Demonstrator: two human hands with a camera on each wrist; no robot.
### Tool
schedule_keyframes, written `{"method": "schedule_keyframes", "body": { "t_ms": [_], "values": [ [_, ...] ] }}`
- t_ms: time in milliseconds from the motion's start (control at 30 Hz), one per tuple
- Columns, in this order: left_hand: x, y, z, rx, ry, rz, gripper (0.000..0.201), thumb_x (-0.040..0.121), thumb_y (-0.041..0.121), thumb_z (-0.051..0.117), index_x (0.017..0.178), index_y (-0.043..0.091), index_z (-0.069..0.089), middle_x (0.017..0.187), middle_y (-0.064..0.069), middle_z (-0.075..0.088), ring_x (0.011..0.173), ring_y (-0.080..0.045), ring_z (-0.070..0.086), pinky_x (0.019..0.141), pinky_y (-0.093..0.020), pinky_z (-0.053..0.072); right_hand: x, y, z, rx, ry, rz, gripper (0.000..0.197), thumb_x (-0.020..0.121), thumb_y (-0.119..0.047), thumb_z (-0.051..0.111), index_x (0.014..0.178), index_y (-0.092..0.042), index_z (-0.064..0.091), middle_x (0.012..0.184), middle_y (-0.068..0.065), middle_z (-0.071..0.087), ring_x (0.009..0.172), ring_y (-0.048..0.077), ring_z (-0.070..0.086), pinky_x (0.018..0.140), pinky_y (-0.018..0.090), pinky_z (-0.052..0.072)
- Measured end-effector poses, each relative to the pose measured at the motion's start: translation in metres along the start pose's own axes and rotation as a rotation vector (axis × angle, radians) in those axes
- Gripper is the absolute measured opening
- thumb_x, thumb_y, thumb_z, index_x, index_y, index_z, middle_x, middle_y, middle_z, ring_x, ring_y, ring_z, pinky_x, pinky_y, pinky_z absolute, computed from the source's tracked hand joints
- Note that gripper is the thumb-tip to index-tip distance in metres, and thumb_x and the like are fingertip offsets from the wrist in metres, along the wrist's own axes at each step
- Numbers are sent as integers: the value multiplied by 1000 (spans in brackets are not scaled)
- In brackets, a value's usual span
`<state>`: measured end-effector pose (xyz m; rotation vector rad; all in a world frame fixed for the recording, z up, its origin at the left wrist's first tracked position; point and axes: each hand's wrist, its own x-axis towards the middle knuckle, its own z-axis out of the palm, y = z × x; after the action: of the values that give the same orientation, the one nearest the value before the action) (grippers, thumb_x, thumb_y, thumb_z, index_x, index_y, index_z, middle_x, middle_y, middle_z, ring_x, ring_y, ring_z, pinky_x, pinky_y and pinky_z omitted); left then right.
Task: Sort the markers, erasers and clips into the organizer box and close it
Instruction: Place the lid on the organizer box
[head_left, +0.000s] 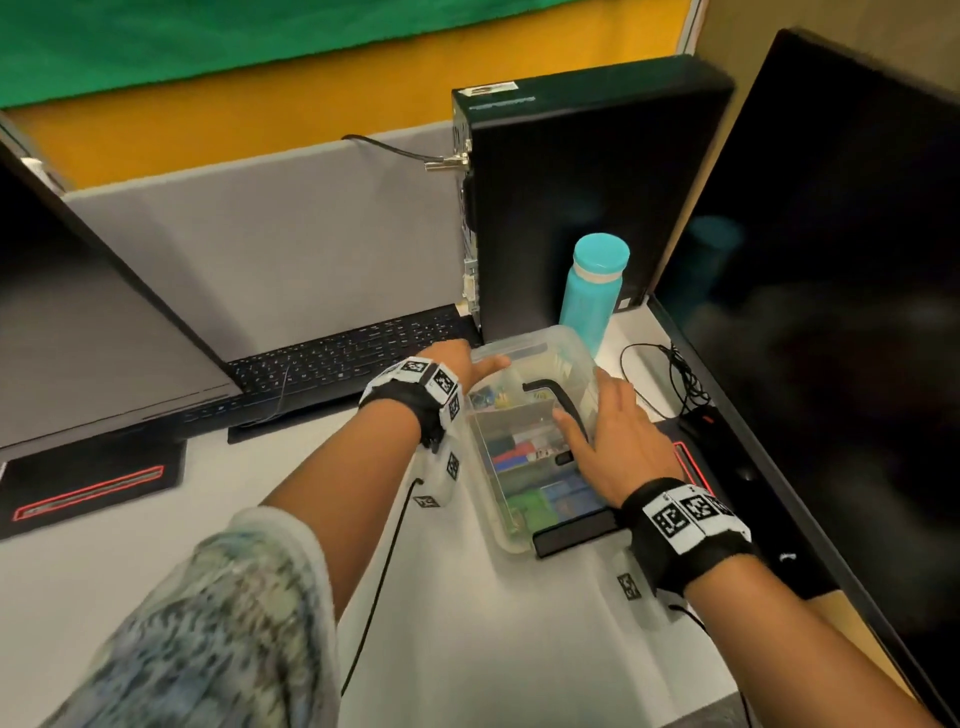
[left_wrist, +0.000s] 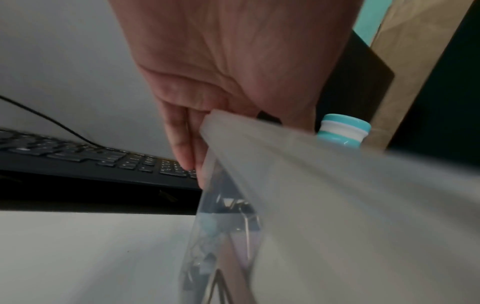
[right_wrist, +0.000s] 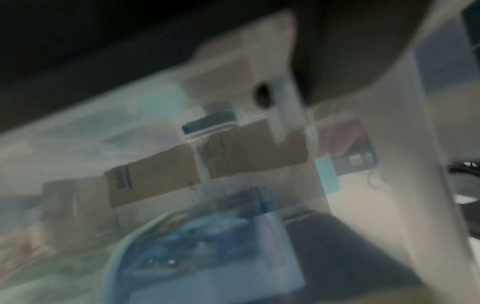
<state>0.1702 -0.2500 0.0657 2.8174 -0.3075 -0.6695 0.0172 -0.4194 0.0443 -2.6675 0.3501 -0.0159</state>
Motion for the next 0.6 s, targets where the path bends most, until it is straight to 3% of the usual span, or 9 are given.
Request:
{"method": "schedule_keyframes", "body": {
  "t_ms": [67, 167, 267, 333, 400, 500, 600],
  "values": [
    [5, -4, 0, -84, -10, -2, 83, 78, 73, 46, 130, 8, 49, 127, -15, 58, 112, -32, 57, 96, -41, 47, 1, 2, 1, 8, 10, -6, 66, 90, -62, 34, 141, -21, 23, 135, 4, 38, 109, 29, 57, 80, 44, 53],
    [2, -3, 3, -124, 43, 49, 79, 83, 61, 53, 142, 12, 34, 143, -15, 38, 123, -33, 50, 103, -42, 43, 2, 3, 2, 31, 23, -9, 63, 91, -61, 33, 141, -24, 23, 137, 1, 38, 110, 26, 56, 81, 43, 52],
    [-2, 5, 5, -64, 183, 182, 63, 88, 47, 55, 140, 16, 36, 135, -12, 33, 113, -30, 54, 98, -40, 47, 1, 3, 2, 40, 22, -12, 64, 91, -61, 32, 142, -23, 22, 144, 0, 33, 114, 26, 55, 84, 45, 52],
    [-4, 8, 9, -49, 219, 207, 59, 89, 45, 54, 137, 15, 38, 131, -12, 35, 112, -30, 53, 97, -41, 47, 1, 3, 1, 26, 9, -6, 66, 91, -61, 31, 144, -23, 18, 153, 0, 22, 120, 27, 52, 88, 46, 51],
    [-6, 9, 16, -31, 192, 189, 77, 82, 60, 55, 139, 13, 33, 133, -11, 35, 119, -30, 47, 100, -45, 44, 1, 1, 0, 17, -5, -1, 68, 92, -61, 30, 147, -24, 14, 158, -4, 10, 125, 26, 48, 92, 44, 48],
    [-12, 9, 24, 83, 156, 181, 114, 59, 81, 57, 144, 14, 22, 140, -7, 33, 130, -28, 35, 104, -52, 37, 2, 1, 0, 14, -8, -20, 68, 92, -62, 27, 149, -27, 11, 159, -10, 4, 130, 24, 44, 95, 44, 47],
    [-11, 7, 24, 95, 187, 186, 116, 55, 81, 59, 143, 15, 23, 139, -4, 34, 131, -26, 33, 105, -53, 34, 3, 2, 1, -4, -32, -26, 69, 93, -62, 24, 150, -26, 10, 159, -11, 5, 130, 23, 43, 97, 44, 46]
  ]
}}
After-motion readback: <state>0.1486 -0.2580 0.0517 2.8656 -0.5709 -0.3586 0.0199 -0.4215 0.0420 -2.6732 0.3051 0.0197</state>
